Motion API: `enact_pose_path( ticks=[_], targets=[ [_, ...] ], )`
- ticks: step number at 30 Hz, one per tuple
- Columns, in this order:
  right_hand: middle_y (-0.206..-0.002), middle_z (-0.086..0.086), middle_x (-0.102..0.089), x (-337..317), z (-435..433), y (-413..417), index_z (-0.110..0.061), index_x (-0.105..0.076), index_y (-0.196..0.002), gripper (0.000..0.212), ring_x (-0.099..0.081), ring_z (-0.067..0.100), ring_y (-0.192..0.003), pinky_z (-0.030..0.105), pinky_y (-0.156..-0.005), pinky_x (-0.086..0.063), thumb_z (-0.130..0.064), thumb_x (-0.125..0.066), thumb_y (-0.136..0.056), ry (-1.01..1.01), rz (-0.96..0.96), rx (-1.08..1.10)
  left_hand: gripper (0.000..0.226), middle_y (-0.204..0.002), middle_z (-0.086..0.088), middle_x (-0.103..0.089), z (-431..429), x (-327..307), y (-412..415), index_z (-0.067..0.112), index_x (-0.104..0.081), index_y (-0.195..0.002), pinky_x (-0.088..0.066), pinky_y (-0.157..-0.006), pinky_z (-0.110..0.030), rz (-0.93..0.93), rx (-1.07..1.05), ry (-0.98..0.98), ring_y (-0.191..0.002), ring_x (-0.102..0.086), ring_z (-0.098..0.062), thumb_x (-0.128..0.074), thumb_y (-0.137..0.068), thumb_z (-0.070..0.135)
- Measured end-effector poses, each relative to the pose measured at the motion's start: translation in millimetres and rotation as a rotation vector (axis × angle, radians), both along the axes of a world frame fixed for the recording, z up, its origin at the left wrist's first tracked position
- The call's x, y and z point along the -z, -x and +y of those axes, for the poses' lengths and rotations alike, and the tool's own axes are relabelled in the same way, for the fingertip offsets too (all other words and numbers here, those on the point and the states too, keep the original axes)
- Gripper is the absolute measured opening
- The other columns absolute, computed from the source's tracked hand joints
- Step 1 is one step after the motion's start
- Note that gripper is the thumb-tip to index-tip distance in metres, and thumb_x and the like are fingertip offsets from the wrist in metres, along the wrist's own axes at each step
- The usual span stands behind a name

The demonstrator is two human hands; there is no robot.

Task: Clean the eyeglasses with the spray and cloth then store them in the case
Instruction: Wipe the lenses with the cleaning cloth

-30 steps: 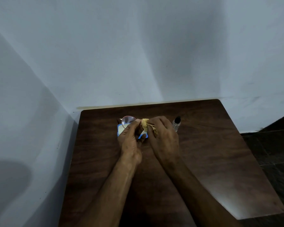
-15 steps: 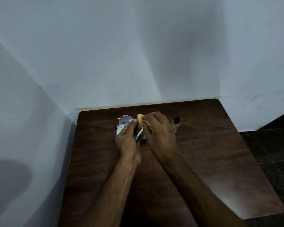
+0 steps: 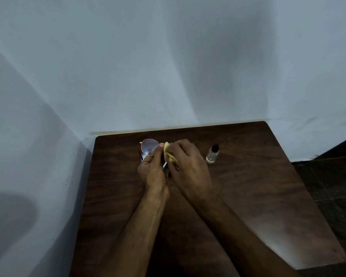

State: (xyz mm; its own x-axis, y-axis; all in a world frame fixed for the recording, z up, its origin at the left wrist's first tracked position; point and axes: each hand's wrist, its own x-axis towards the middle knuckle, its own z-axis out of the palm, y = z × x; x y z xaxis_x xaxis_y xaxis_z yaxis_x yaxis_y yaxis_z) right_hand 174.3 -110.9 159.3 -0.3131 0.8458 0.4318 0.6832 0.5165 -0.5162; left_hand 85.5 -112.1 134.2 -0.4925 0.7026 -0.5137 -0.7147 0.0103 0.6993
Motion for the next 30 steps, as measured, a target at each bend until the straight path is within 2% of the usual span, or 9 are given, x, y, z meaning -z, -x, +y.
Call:
enact_pose_path(
  ticks=[2, 5, 9, 13, 19, 22, 25, 28, 30],
  targets=[
    [-0.116, 0.005, -0.061, 3, -3, -3, -0.012, -0.067, -0.116, 0.027, -0.062, 0.022, -0.099, 0.036, -0.073, -0.056, -0.015, -0.075, -0.09, 0.01, 0.009, 0.025, 0.009, -0.086, -0.01, -0.075, 0, -3, 2, 0.006, -0.078, -0.091, -0.059, -0.067, -0.032, 0.005, 0.005, -0.002, -0.076, -0.071, -0.022, -0.08, -0.09, 0.015],
    [-0.114, 0.005, -0.062, -2, 6, -7, -0.012, -0.067, -0.11, 0.023, -0.061, 0.02, -0.098, 0.035, -0.074, -0.057, -0.015, -0.076, -0.089, 0.035, 0.054, 0.102, 0.004, -0.087, -0.008, -0.078, -2, -3, 5, 0.008, -0.079, -0.088, -0.061, -0.075, -0.035, 0.049, 0.002, -0.031, -0.083, -0.074, -0.021, -0.078, -0.091, 0.01],
    [-0.116, 0.006, -0.063, -15, 14, 2, -0.012, -0.068, -0.113, 0.023, -0.061, 0.022, -0.101, 0.037, -0.079, -0.056, -0.018, -0.074, -0.091, 0.008, 0.049, 0.067, 0.005, -0.088, -0.008, -0.078, -4, -7, 2, 0.008, -0.079, -0.09, -0.061, -0.072, -0.032, 0.037, -0.008, -0.057, -0.084, -0.074, -0.021, -0.077, -0.093, 0.012],
    [-0.117, 0.005, -0.061, -9, -5, 4, -0.012, -0.065, -0.117, 0.033, -0.061, 0.021, -0.101, 0.032, -0.076, -0.056, -0.015, -0.076, -0.087, 0.018, -0.017, -0.002, 0.01, -0.081, -0.006, -0.074, -4, -15, 5, 0.011, -0.077, -0.083, -0.058, -0.069, -0.031, 0.017, -0.001, -0.055, -0.073, -0.07, -0.019, -0.079, -0.091, 0.016],
    [-0.114, 0.005, -0.062, -15, 10, -2, -0.013, -0.066, -0.109, 0.019, -0.061, 0.019, -0.098, 0.034, -0.075, -0.055, -0.02, -0.072, -0.093, 0.022, 0.056, 0.123, 0.025, -0.073, -0.004, -0.074, -9, -22, 7, 0.014, -0.079, -0.069, -0.06, -0.07, -0.03, 0.085, -0.039, -0.1, -0.067, -0.07, -0.016, -0.075, -0.092, 0.006],
    [-0.115, 0.003, -0.061, -19, 5, 5, -0.014, -0.065, -0.111, 0.019, -0.058, 0.018, -0.1, 0.033, -0.074, -0.054, -0.022, -0.07, -0.094, -0.04, 0.011, 0.036, 0.016, -0.084, -0.008, -0.077, -11, -24, 6, 0.014, -0.081, -0.077, -0.06, -0.079, -0.036, 0.051, -0.037, -0.114, -0.08, -0.072, -0.022, -0.077, -0.092, 0.01],
    [-0.118, 0.003, -0.06, -12, -11, 5, -0.015, -0.063, -0.121, 0.031, -0.056, 0.018, -0.103, 0.033, -0.074, -0.055, -0.022, -0.071, -0.091, -0.049, -0.055, -0.013, 0.011, -0.08, -0.005, -0.078, -13, -25, 8, 0.012, -0.078, -0.081, -0.061, -0.068, -0.03, 0.018, -0.042, -0.087, -0.074, -0.074, -0.019, -0.078, -0.093, 0.013],
    [-0.114, 0.005, -0.062, -12, -8, 0, -0.014, -0.065, -0.112, 0.027, -0.058, 0.019, -0.102, 0.032, -0.077, -0.056, -0.021, -0.076, -0.089, -0.015, -0.003, 0.078, 0.008, -0.082, -0.007, -0.077, -14, -25, 11, 0.009, -0.079, -0.085, -0.062, -0.075, -0.036, 0.064, -0.054, -0.106, -0.078, -0.074, -0.021, -0.077, -0.092, 0.01],
    [-0.112, 0.007, -0.064, -17, 1, -1, -0.012, -0.067, -0.108, 0.023, -0.06, 0.021, -0.1, 0.035, -0.077, -0.057, -0.018, -0.077, -0.089, -0.029, 0.022, 0.129, 0.007, -0.076, -0.002, -0.076, -16, -28, 10, 0.006, -0.077, -0.087, -0.061, -0.068, -0.029, 0.093, -0.065, -0.105, -0.072, -0.074, -0.015, -0.074, -0.094, 0.006]
  ],
)
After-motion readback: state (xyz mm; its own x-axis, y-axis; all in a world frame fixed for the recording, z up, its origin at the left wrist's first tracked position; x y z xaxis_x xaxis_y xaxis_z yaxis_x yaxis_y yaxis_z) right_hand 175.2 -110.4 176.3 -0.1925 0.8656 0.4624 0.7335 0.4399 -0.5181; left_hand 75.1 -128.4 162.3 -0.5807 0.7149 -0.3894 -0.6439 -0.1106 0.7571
